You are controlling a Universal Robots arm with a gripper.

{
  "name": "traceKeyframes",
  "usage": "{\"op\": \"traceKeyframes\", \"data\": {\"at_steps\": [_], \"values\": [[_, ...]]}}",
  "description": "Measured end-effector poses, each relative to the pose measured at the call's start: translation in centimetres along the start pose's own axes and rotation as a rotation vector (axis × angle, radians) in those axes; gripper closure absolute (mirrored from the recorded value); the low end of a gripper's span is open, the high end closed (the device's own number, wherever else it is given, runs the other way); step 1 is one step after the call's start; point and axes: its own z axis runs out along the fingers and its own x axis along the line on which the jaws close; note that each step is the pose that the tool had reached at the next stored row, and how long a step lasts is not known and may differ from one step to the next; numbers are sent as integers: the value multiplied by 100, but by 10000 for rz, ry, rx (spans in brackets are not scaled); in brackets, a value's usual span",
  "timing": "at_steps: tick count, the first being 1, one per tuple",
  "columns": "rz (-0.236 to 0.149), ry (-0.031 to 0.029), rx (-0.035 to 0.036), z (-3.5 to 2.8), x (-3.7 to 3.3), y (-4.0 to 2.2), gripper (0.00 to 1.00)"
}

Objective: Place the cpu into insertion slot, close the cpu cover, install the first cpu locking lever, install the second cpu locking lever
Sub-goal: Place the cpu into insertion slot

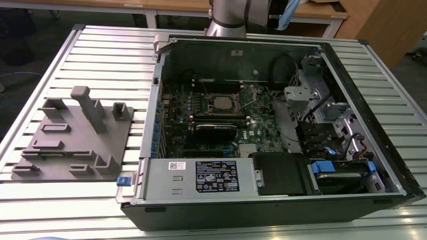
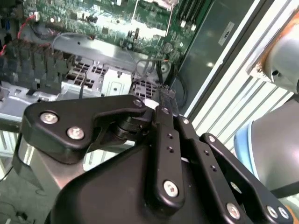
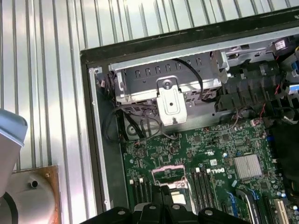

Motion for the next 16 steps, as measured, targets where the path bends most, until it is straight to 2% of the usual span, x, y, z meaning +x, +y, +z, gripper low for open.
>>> {"op": "traceKeyframes", "data": {"at_steps": [1,2,4,5,6,7,8,9,11,13,14,16], "values": [[6,-21,95,6,-1,-1,90],[19,-62,292,17,-2,-3,90],[34,-110,517,29,-3,-5,90],[53,-171,807,42,-4,-7,90],[79,-259,1221,65,-6,-10,90],[94,-304,1448,78,-7,-12,90],[124,-403,1922,105,-10,-16,90],[135,-440,2106,116,-11,-18,90],[136,-443,2108,154,-15,-25,90],[136,-439,2097,185,-36,-116,90],[128,-414,1985,221,-43,-138,90],[102,-341,1614,259,-55,-177,90]]}}
